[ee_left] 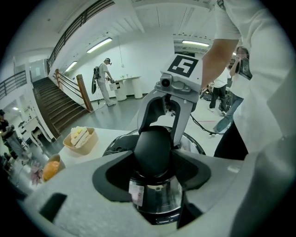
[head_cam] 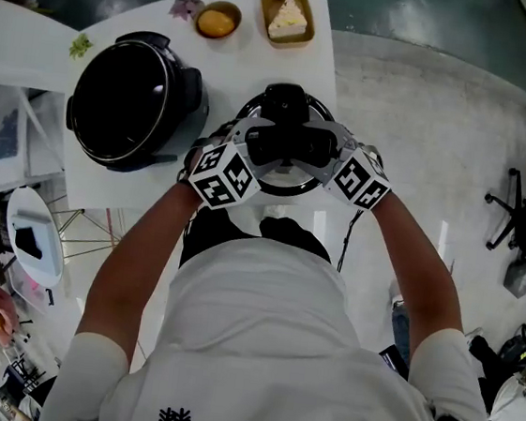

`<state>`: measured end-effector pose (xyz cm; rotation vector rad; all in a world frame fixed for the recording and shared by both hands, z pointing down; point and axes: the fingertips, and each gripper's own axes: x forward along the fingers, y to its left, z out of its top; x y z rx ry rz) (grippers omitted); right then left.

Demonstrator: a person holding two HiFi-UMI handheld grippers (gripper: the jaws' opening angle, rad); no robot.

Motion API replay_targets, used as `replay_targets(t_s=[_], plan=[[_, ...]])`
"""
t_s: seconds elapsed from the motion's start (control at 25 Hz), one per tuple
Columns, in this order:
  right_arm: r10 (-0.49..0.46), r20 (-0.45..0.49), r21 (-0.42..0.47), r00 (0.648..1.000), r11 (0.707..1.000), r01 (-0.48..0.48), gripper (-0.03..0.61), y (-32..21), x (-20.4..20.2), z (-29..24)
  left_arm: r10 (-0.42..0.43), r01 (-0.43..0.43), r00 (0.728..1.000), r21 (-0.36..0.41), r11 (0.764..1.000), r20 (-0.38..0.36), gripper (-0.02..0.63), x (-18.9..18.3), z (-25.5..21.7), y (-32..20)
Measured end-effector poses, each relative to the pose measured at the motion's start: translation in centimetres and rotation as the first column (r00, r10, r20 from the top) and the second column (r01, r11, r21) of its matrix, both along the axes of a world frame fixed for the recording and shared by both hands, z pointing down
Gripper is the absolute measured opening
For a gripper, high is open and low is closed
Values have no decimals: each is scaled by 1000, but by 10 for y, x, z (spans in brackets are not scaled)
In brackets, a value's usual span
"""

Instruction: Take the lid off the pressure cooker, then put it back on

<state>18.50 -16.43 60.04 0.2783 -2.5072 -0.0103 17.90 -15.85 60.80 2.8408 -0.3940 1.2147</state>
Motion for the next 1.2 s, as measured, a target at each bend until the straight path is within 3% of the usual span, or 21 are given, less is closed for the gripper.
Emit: replay_targets(t_s=[0.36,0.88,1.2], plan=[[-4,20,4,1000,1000,4,275,-1,0,1,-11,11,1000,-9,1000,-18,264,0,2,-2],[89,28,-45,996,995,-87,273,11,25,0,-184,181,981,-49,982,-56,275,-38,0,12],[131,44,-55,990,990,-128,272,24,36,-6,-230,227,972,-56,972,-53,273,-54,-5,36]])
